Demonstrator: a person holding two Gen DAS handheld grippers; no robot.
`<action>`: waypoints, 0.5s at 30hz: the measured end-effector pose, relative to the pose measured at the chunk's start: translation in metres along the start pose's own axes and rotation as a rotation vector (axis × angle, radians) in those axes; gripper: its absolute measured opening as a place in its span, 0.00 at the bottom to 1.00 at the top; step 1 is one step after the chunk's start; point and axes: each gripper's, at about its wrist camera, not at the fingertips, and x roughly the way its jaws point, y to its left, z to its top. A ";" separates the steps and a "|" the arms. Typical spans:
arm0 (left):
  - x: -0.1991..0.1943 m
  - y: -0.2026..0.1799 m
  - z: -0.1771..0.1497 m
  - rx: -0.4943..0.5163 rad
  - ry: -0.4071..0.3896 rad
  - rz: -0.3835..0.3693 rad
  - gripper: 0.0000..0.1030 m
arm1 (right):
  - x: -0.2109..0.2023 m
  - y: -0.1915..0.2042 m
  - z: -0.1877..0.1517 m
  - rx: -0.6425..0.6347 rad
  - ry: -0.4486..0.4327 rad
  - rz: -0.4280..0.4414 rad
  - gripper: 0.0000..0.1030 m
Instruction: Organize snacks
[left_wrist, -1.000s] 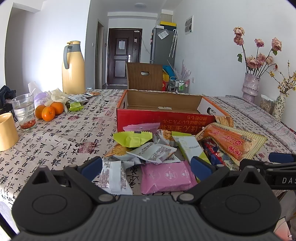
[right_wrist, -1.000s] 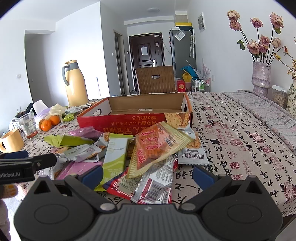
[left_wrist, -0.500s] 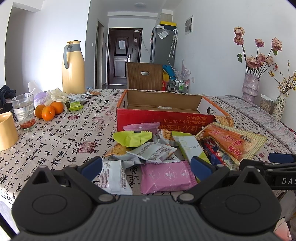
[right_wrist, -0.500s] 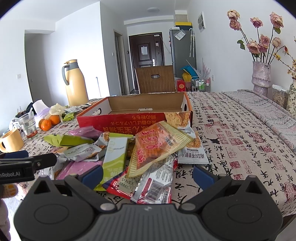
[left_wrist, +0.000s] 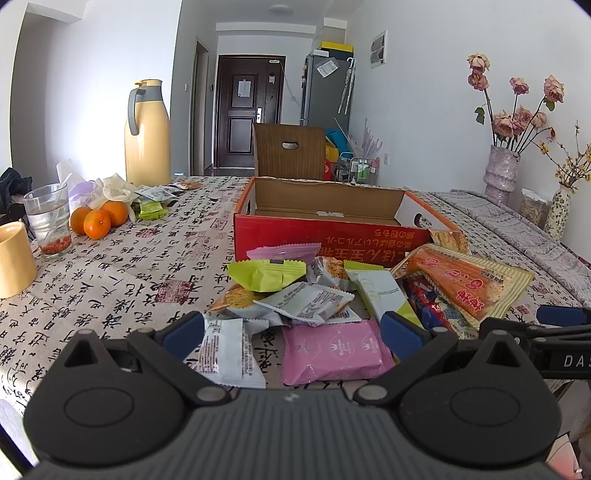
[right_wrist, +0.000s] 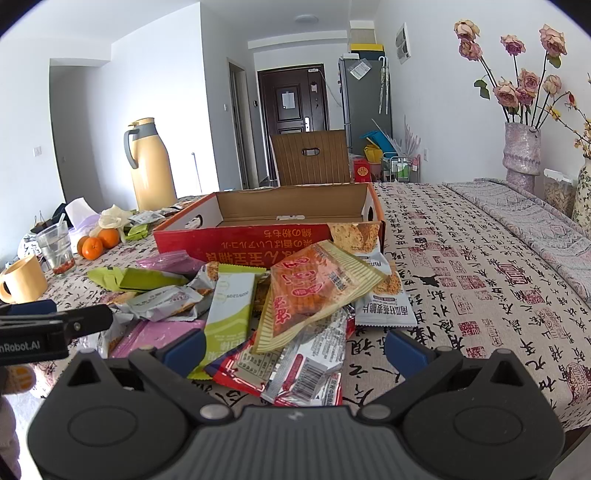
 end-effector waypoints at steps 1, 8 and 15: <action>0.000 0.000 -0.001 0.000 0.000 0.001 1.00 | 0.000 0.000 0.000 0.000 0.000 0.000 1.00; 0.000 0.000 -0.001 -0.001 0.001 0.001 1.00 | 0.000 0.000 0.000 0.000 0.000 0.000 1.00; 0.001 0.002 -0.001 -0.001 0.001 -0.001 1.00 | -0.001 0.000 -0.001 -0.005 -0.007 -0.008 1.00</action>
